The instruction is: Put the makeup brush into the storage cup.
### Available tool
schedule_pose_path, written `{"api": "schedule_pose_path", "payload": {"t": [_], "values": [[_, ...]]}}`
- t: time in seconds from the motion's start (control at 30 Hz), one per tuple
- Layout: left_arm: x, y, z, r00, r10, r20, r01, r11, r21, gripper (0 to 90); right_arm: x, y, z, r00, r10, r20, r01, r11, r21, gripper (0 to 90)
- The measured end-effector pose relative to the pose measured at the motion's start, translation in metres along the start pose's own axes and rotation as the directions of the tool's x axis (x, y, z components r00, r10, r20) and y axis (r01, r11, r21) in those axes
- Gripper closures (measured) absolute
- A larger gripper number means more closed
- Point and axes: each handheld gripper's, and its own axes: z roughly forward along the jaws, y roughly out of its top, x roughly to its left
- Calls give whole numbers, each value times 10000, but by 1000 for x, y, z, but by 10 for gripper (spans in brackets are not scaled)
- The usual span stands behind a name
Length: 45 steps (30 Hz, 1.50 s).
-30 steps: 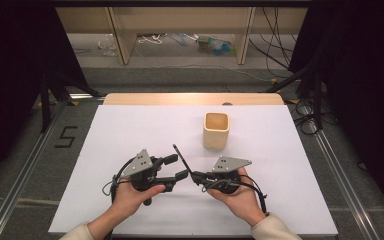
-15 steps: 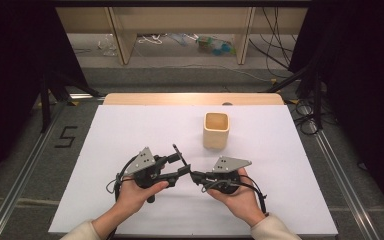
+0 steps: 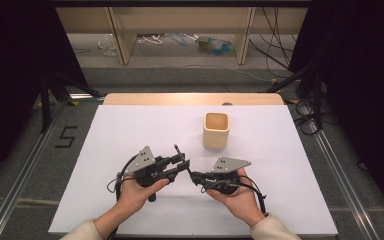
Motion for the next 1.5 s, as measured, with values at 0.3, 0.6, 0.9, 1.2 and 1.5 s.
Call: {"api": "schedule_pose_path", "payload": {"t": [0.3,0.6,0.9,1.2,1.5], "values": [[-10,4,5,9987,314,411,-314,9995,1,832,3,0,2,9998,-182,53,182,9998,62,834],[-11,11,4,9954,953,125,-954,9954,110,834,4,1,3,9993,-315,180,309,9989,352,500],[-8,15,-4,9932,1158,-103,-1157,9932,134,833,4,0,-5,9994,-330,57,331,9992,-222,324],[-12,17,-6,9931,1175,9,-1175,9927,286,833,6,-1,-13,9985,-549,14,546,9898,-1313,280],[-22,20,-3,9931,1113,365,-1124,9933,282,833,11,0,-10,9965,-802,-226,761,9862,-1468,300]]}}
